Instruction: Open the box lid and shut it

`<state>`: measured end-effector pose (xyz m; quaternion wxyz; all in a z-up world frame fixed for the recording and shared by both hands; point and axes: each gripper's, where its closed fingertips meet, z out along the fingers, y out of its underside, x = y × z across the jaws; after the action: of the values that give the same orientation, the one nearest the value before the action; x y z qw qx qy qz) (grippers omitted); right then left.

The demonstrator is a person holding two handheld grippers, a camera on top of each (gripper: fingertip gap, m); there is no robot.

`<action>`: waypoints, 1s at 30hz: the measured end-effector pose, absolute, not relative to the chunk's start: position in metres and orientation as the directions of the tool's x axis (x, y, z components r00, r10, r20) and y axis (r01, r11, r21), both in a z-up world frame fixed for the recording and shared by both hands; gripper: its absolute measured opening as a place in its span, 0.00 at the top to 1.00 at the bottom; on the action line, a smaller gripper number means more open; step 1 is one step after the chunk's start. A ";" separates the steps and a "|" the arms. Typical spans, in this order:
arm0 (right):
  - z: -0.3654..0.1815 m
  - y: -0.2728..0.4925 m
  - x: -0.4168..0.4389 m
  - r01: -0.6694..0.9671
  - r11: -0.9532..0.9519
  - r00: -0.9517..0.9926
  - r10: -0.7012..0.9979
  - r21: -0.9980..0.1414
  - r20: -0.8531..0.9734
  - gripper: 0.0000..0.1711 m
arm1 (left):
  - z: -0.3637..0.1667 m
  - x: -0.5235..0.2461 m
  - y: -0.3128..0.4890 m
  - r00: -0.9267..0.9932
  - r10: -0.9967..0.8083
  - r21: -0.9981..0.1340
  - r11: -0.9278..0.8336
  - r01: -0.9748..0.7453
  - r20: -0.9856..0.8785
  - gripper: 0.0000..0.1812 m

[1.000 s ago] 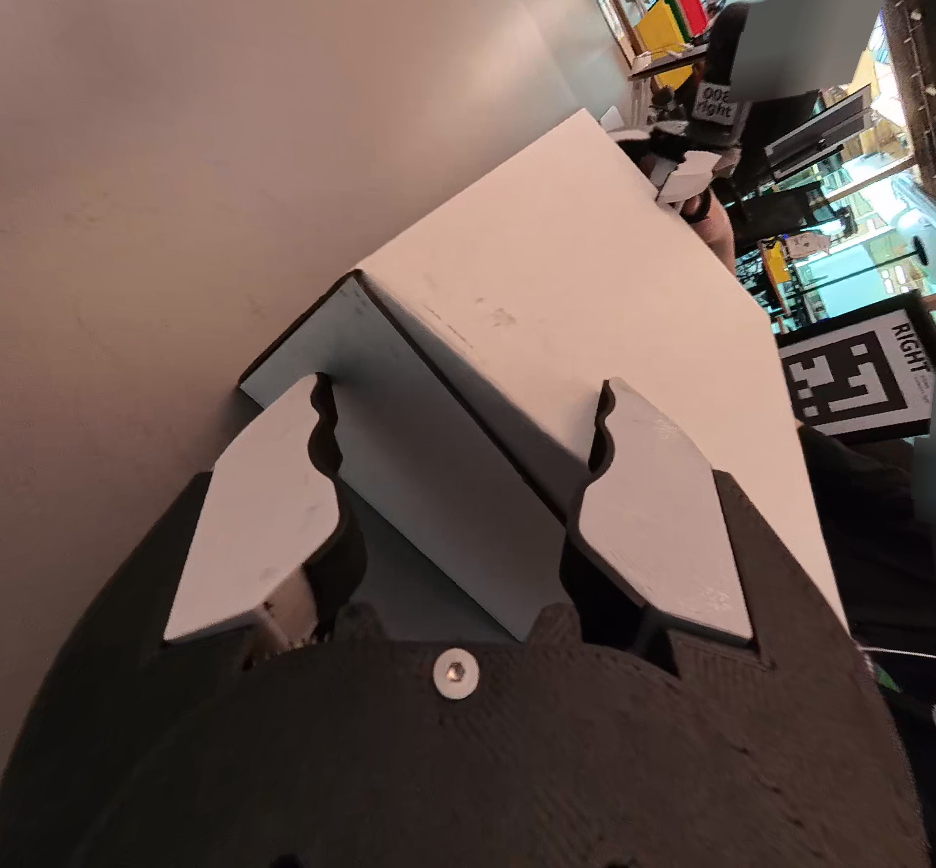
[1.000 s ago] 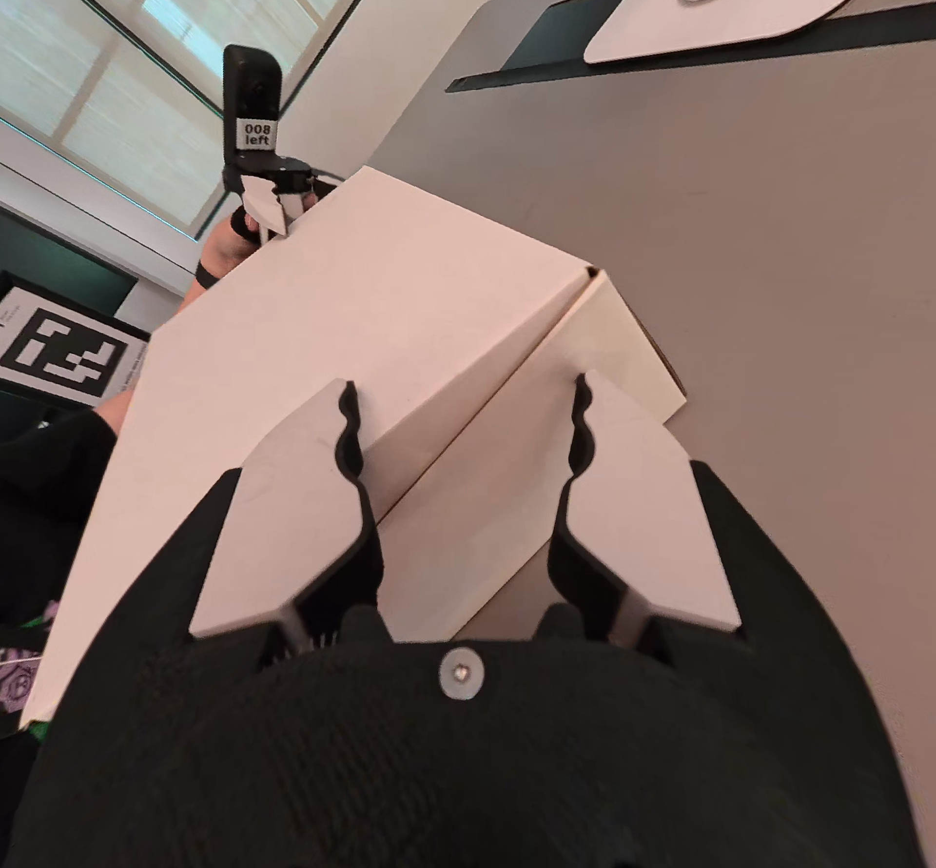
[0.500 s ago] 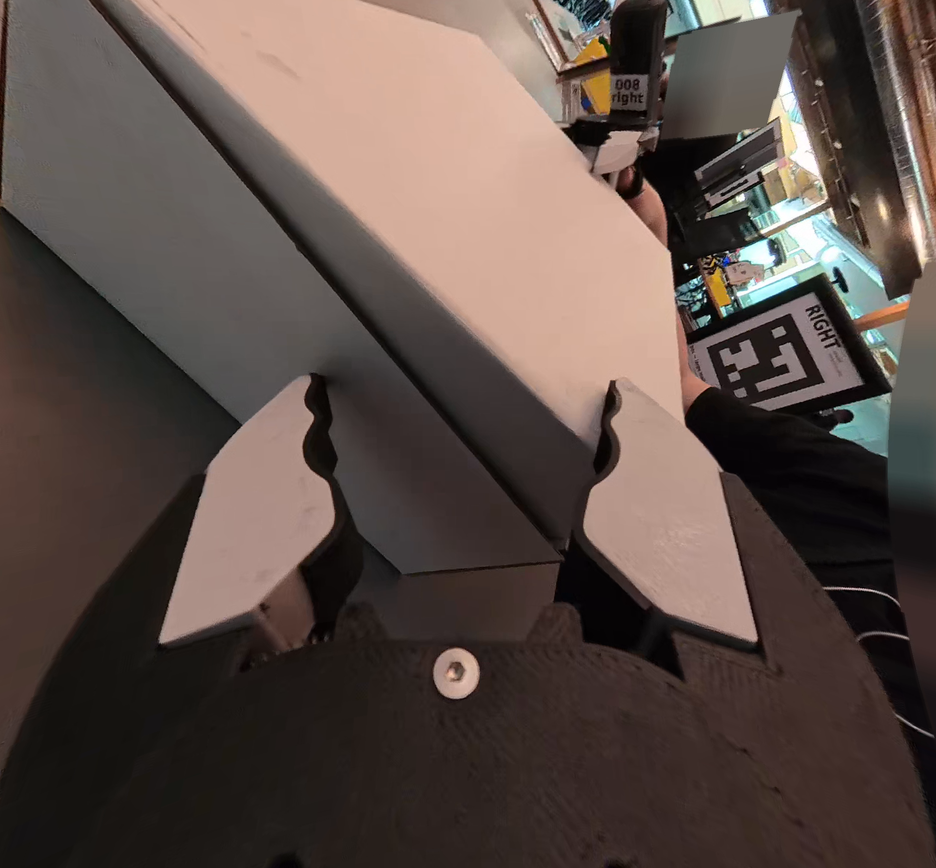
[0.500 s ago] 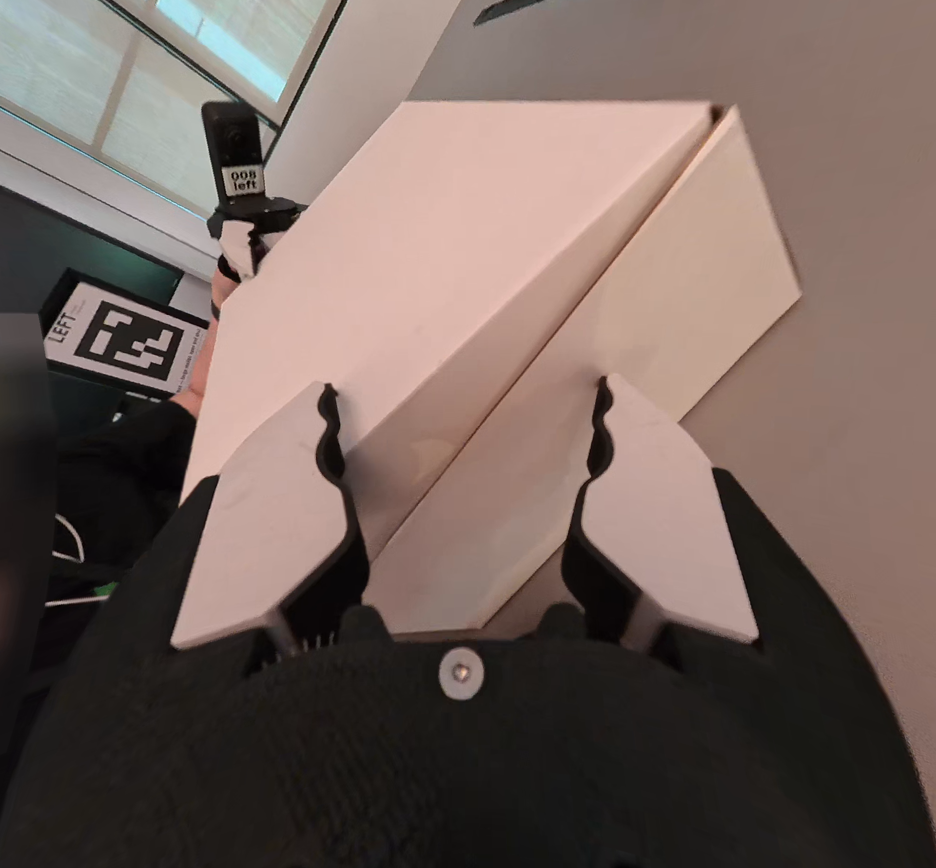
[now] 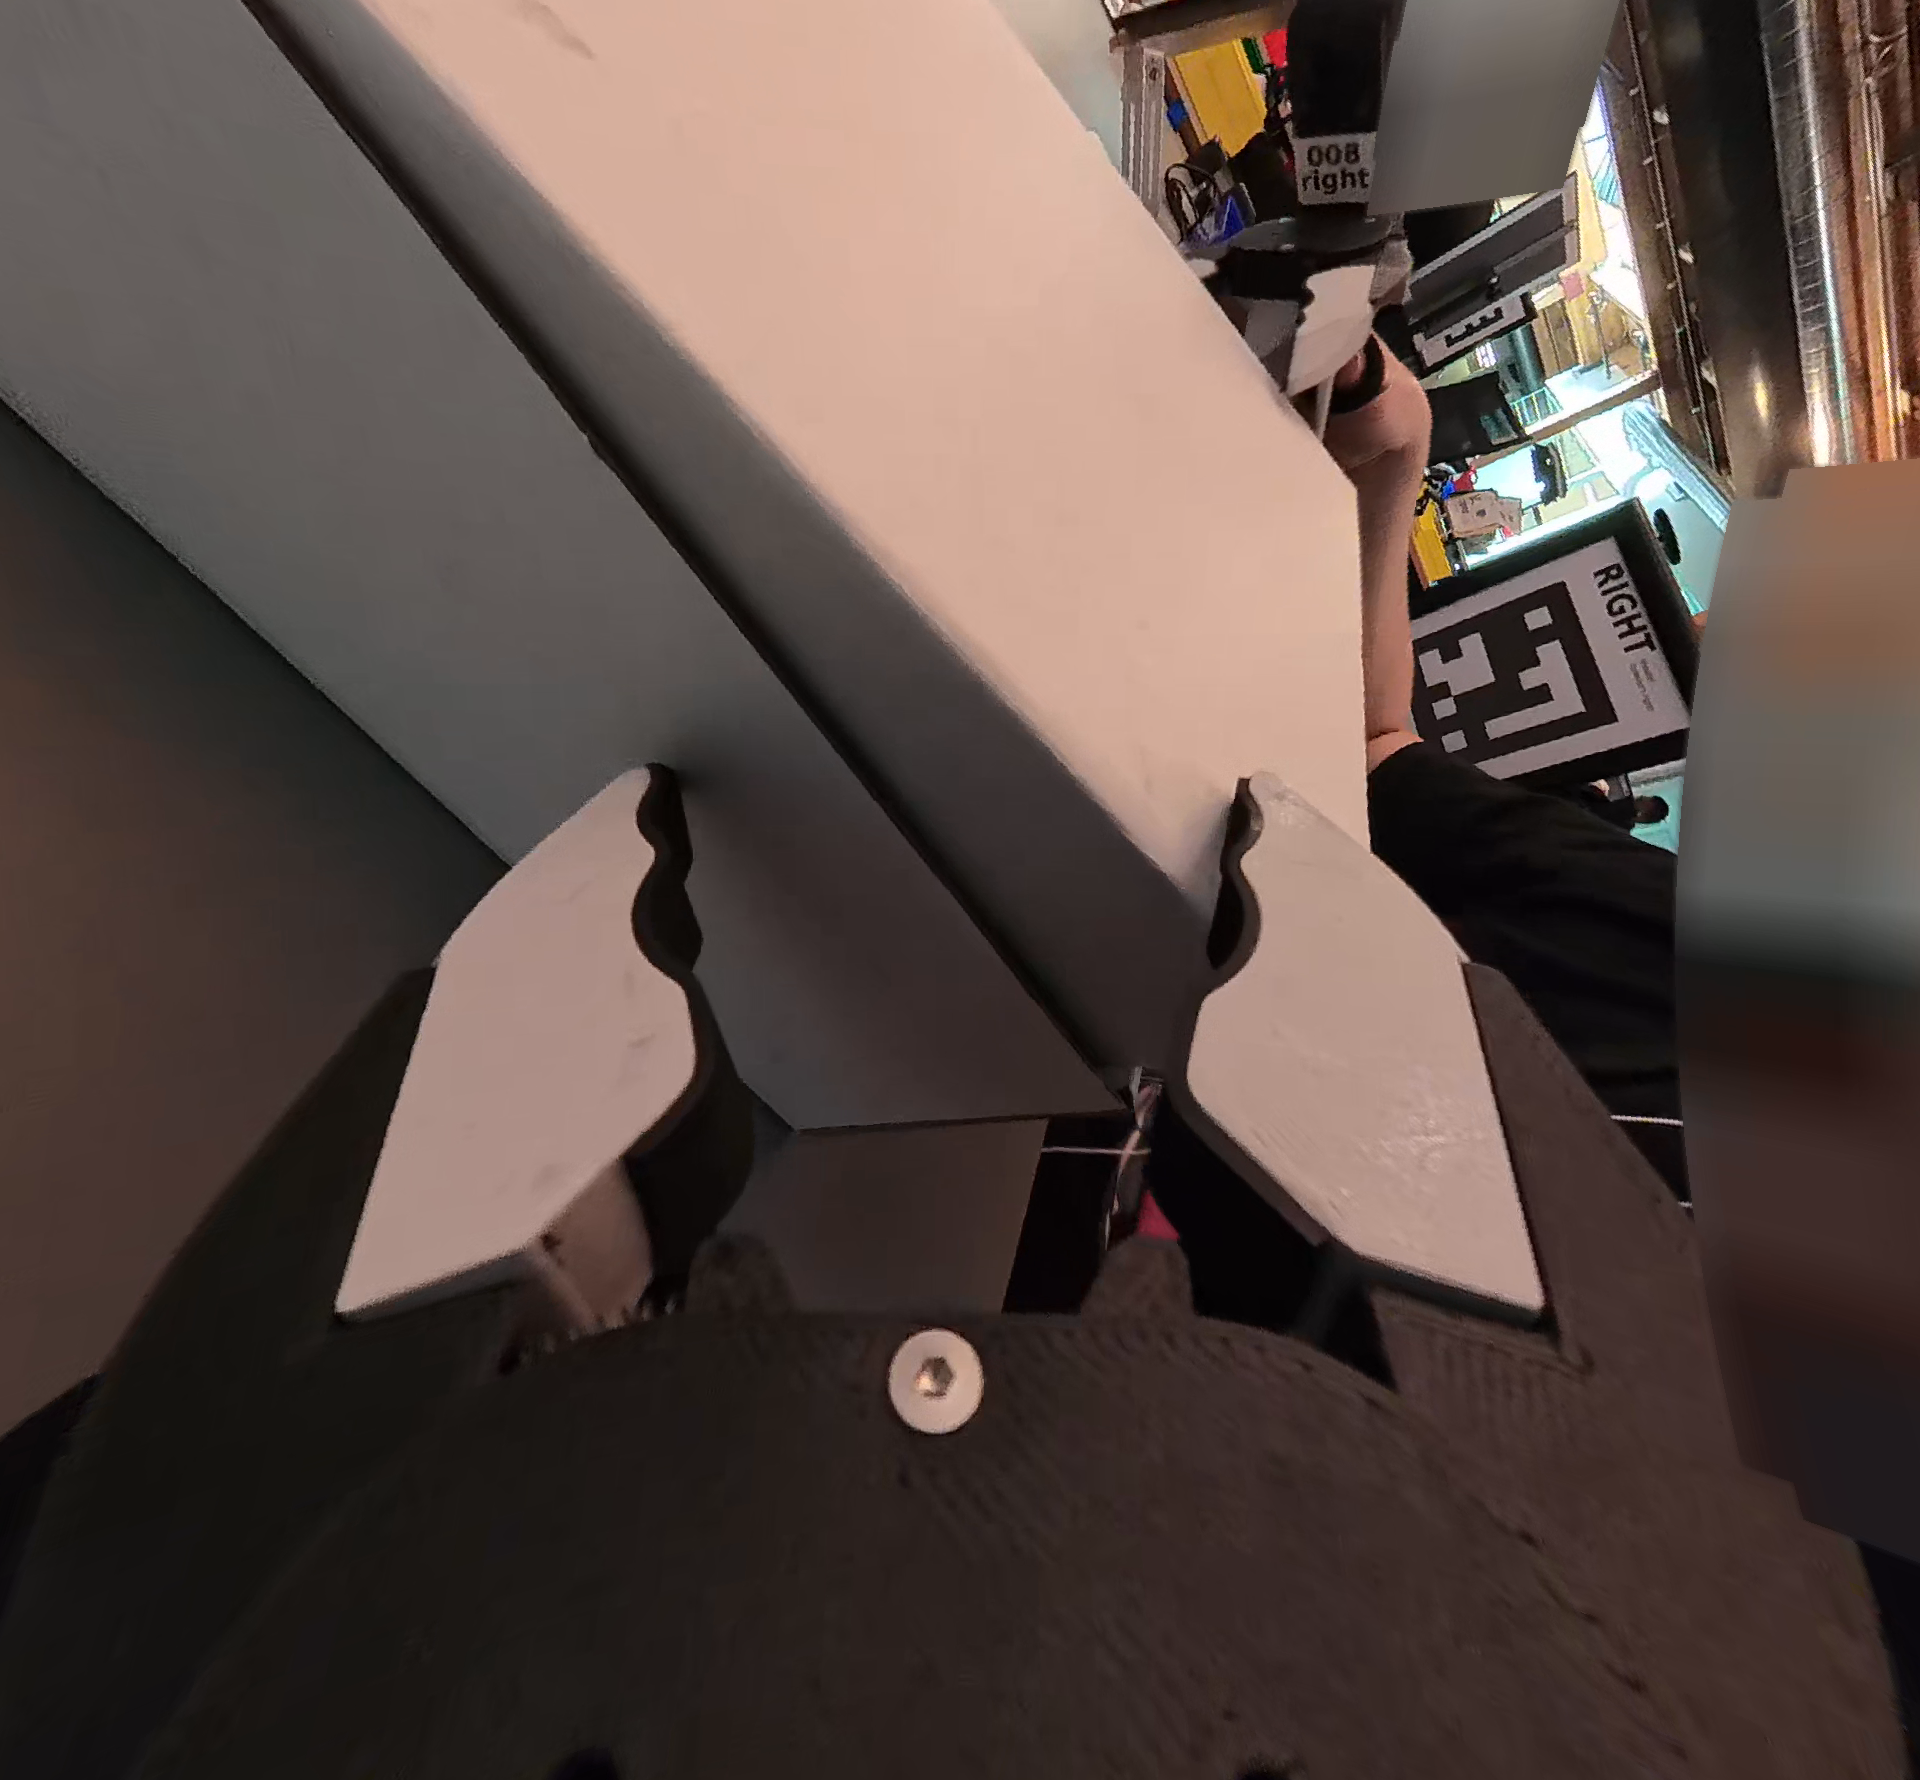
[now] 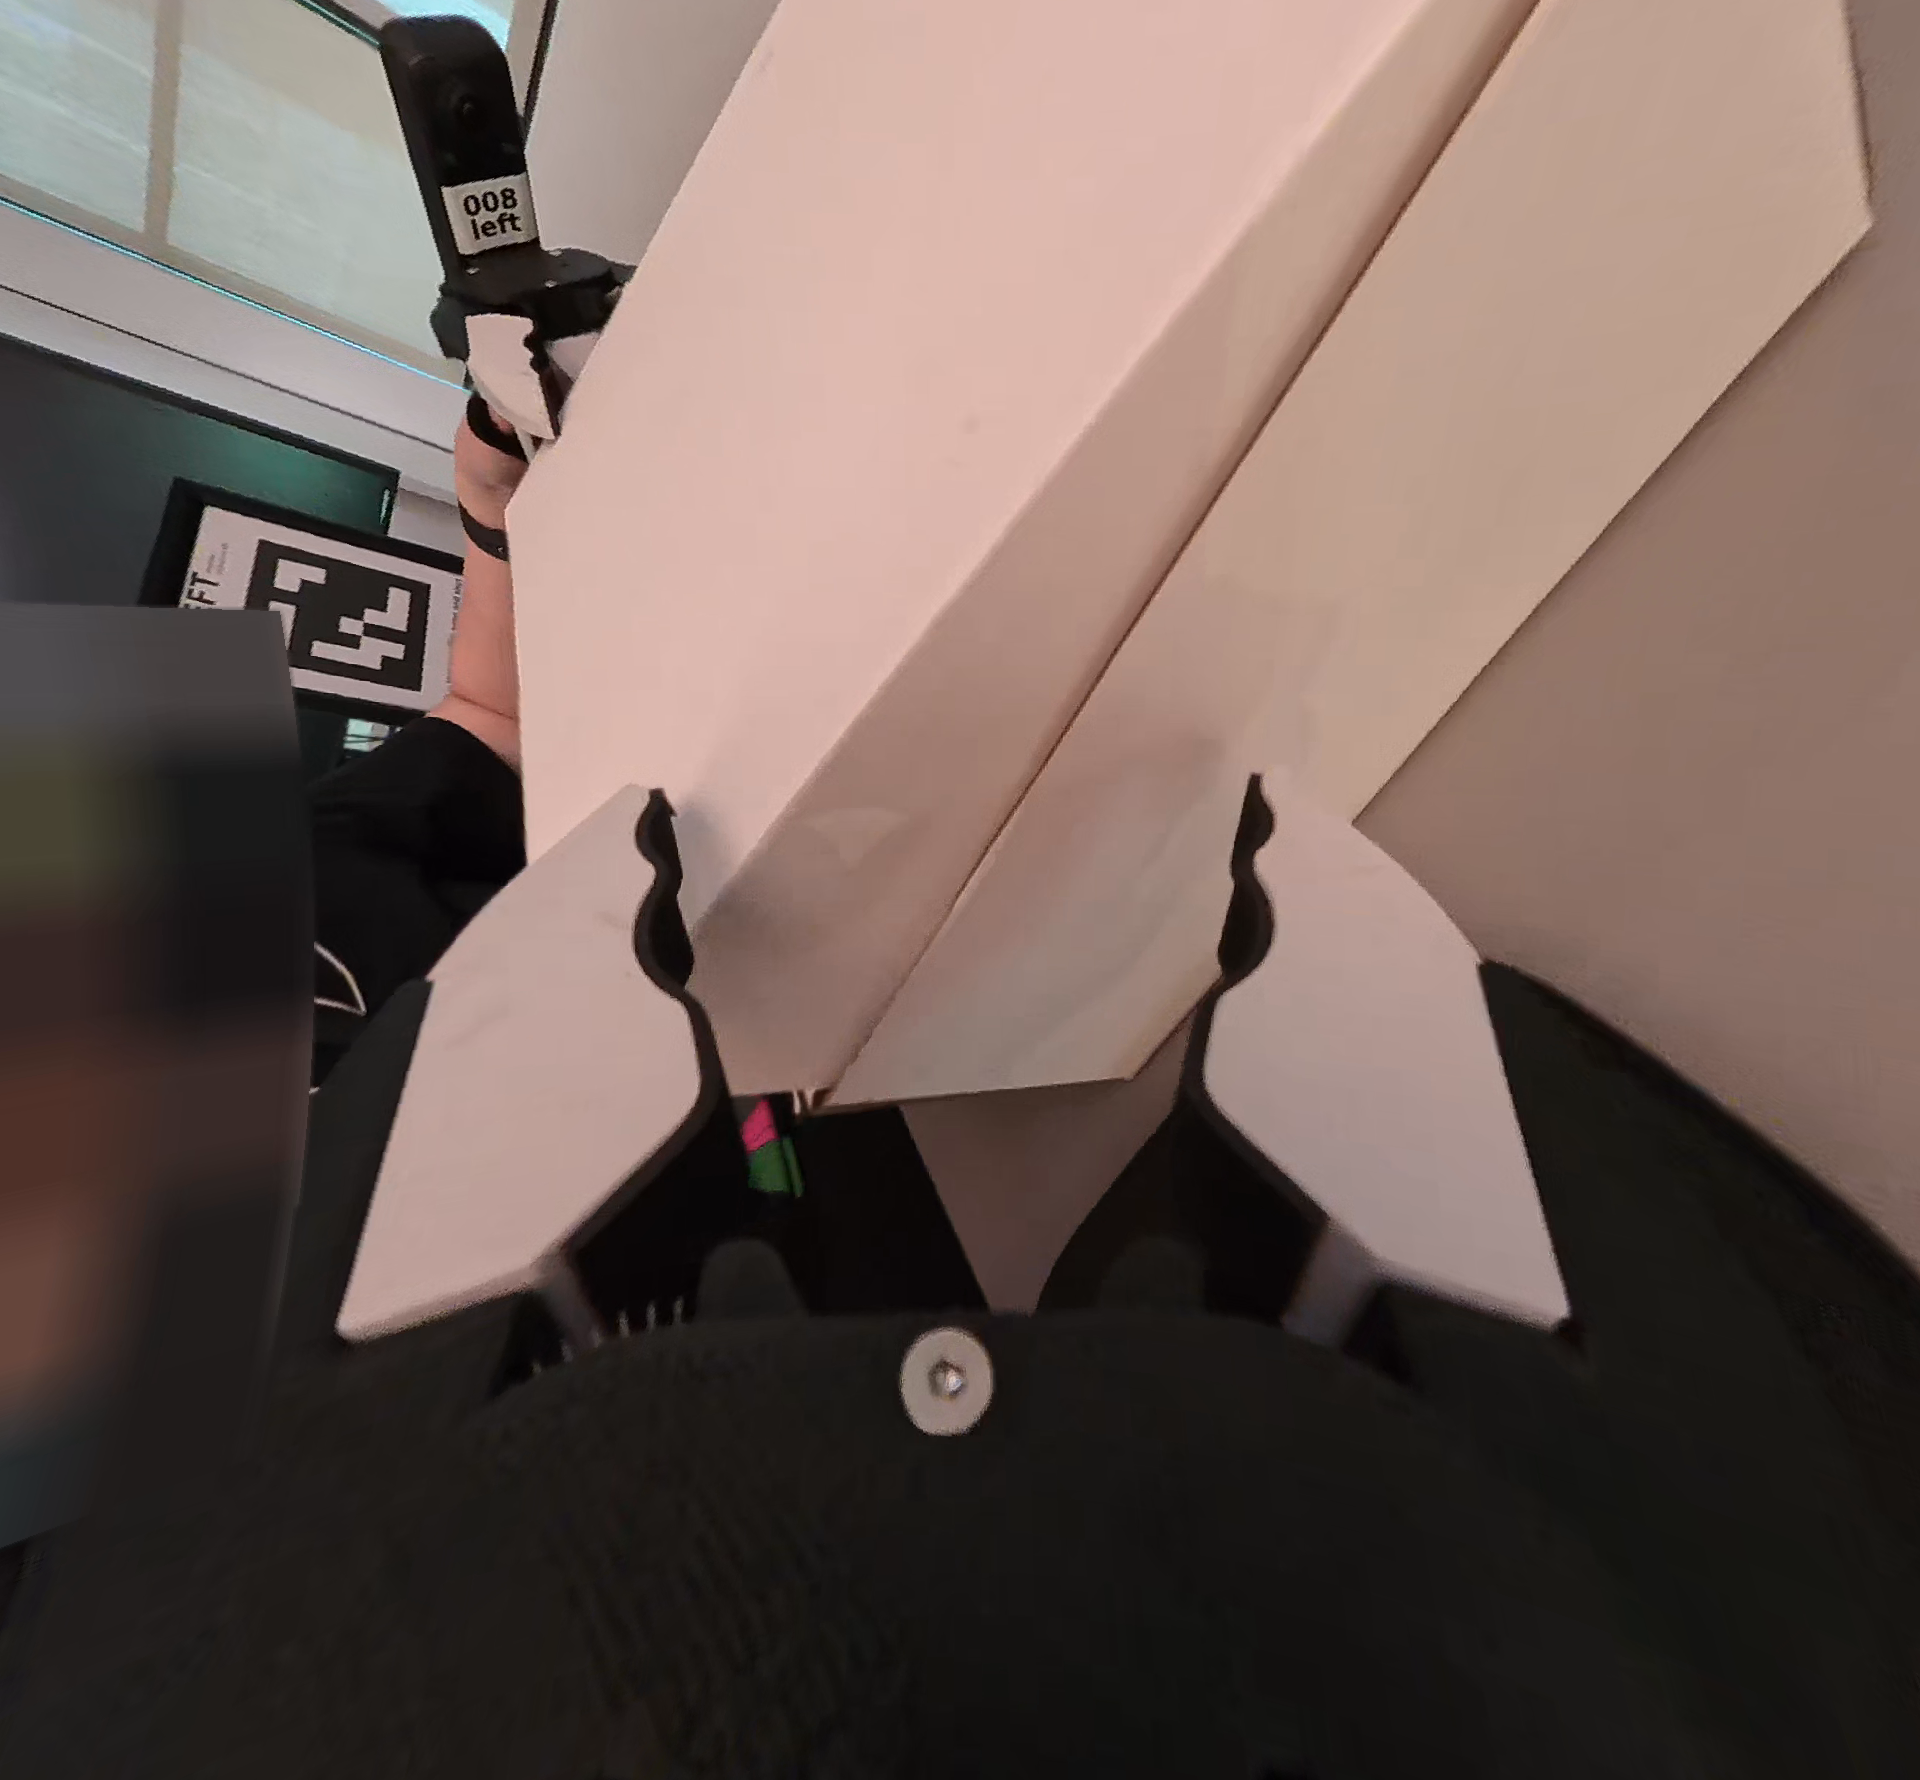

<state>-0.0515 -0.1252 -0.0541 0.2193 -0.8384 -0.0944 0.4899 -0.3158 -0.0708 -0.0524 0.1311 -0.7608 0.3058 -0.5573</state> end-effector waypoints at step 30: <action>-0.094 -0.159 -0.075 0.109 -0.857 0.526 0.480 -0.505 -0.702 0.39 | -0.088 -0.334 -0.116 0.215 -0.639 -0.499 -0.733 -0.463 0.739 0.50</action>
<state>-0.0749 -0.1594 -0.0942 0.2042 -0.8492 -0.1733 0.4550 -0.3342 -0.1155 -0.0877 0.0854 -0.7747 0.3555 -0.5159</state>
